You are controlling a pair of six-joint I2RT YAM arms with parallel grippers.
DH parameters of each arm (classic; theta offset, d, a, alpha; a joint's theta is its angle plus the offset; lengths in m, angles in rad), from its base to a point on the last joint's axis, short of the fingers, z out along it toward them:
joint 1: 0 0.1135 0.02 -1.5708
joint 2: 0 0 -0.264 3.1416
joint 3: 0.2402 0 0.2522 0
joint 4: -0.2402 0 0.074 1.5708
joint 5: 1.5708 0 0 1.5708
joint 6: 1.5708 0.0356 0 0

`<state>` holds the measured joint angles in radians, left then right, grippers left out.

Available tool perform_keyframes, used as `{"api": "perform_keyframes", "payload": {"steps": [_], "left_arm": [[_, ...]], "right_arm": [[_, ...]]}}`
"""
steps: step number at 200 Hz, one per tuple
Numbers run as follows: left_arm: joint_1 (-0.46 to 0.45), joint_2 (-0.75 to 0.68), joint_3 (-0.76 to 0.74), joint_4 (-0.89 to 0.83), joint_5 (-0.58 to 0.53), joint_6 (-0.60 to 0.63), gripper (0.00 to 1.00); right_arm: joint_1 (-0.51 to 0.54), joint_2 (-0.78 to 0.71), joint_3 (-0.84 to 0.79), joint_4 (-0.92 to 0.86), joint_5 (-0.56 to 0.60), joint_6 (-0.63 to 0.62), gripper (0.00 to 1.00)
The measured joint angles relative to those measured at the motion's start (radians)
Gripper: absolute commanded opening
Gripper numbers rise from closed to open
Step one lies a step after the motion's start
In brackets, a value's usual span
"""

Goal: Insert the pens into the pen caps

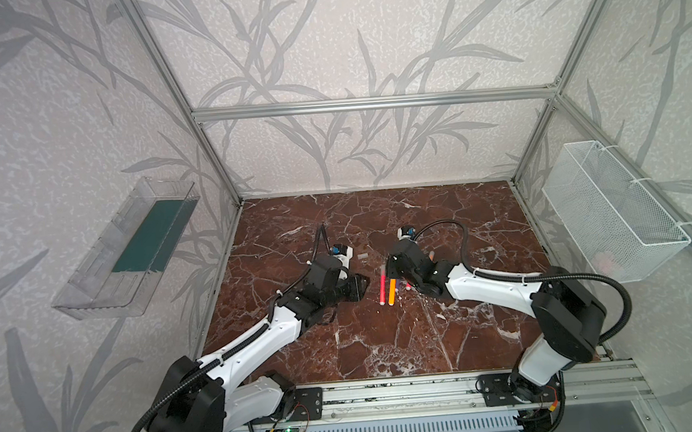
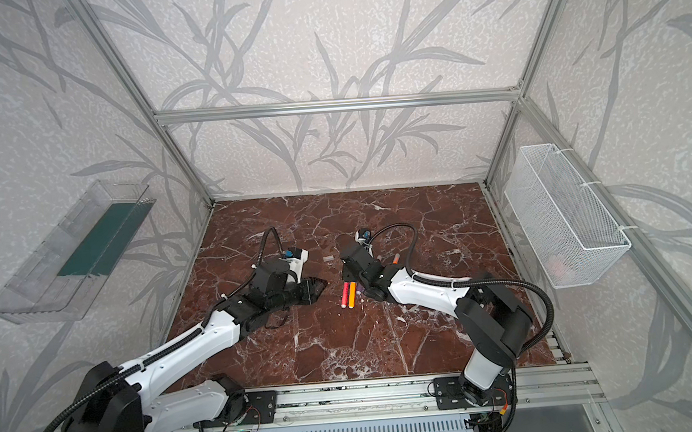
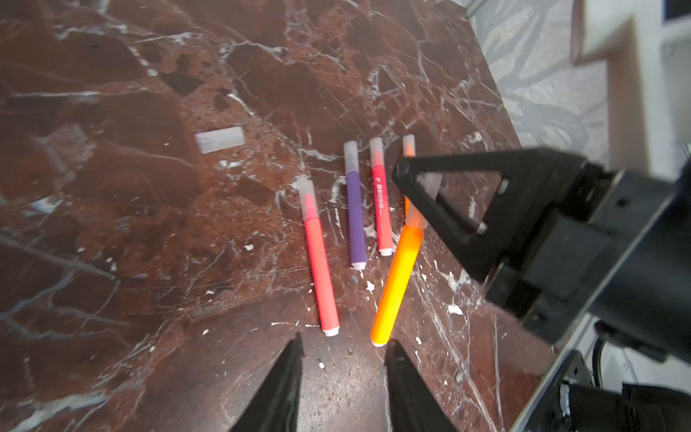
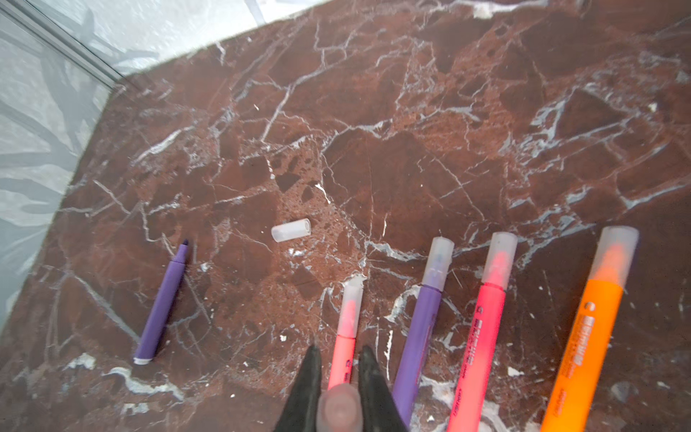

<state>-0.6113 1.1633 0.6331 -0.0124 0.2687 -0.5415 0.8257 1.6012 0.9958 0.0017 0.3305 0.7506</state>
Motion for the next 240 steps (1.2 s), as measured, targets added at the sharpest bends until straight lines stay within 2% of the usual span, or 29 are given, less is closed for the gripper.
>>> {"api": "perform_keyframes", "payload": {"steps": [59,122,152,199,240], "left_arm": [[-0.051,0.000,-0.047,0.166,0.088,0.032,0.67],[-0.077,0.012,-0.068,0.284,0.144,0.038,0.74],[-0.084,0.065,-0.065,0.315,0.154,0.042,0.73],[-0.089,0.166,-0.037,0.343,0.174,0.046,0.57],[-0.089,0.173,-0.011,0.366,0.177,0.044,0.54]], "right_arm": [[0.000,-0.186,-0.048,0.022,-0.029,0.006,0.00],[0.000,-0.224,-0.070,0.045,-0.095,0.028,0.00],[0.000,-0.224,-0.070,0.058,-0.125,0.043,0.00],[0.000,-0.224,-0.070,0.073,-0.150,0.051,0.00],[0.000,-0.217,-0.070,0.085,-0.156,0.057,0.00]]}}
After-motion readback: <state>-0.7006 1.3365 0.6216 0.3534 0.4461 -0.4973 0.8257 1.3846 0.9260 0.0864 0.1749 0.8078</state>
